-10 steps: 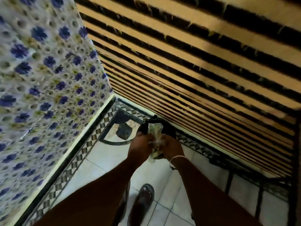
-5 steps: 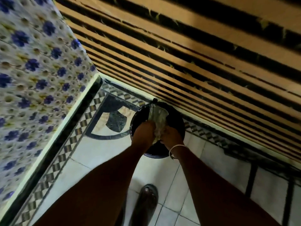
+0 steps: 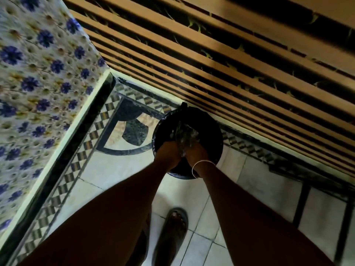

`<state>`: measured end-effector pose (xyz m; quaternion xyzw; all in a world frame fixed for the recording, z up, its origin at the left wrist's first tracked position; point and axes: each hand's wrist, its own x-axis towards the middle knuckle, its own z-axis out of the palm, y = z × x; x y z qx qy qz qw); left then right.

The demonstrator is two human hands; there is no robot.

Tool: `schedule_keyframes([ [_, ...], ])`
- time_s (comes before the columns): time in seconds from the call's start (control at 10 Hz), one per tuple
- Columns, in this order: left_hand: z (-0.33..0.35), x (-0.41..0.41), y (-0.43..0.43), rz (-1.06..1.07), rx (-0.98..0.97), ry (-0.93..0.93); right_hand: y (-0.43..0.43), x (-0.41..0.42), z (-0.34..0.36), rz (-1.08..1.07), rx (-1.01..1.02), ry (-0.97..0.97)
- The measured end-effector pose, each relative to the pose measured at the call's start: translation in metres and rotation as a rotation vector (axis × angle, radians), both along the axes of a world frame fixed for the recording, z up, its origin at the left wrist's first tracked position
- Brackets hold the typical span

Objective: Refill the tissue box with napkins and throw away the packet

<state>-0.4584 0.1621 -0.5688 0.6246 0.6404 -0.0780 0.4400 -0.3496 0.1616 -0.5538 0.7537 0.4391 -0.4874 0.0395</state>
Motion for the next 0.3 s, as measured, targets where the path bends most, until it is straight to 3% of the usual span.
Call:
schedule_keyframes([
  [0.3,0.085,-0.008,-0.015,0.282,0.196,-0.286,-0.026,-0.004,0.072,-0.257,0.143,0.144],
])
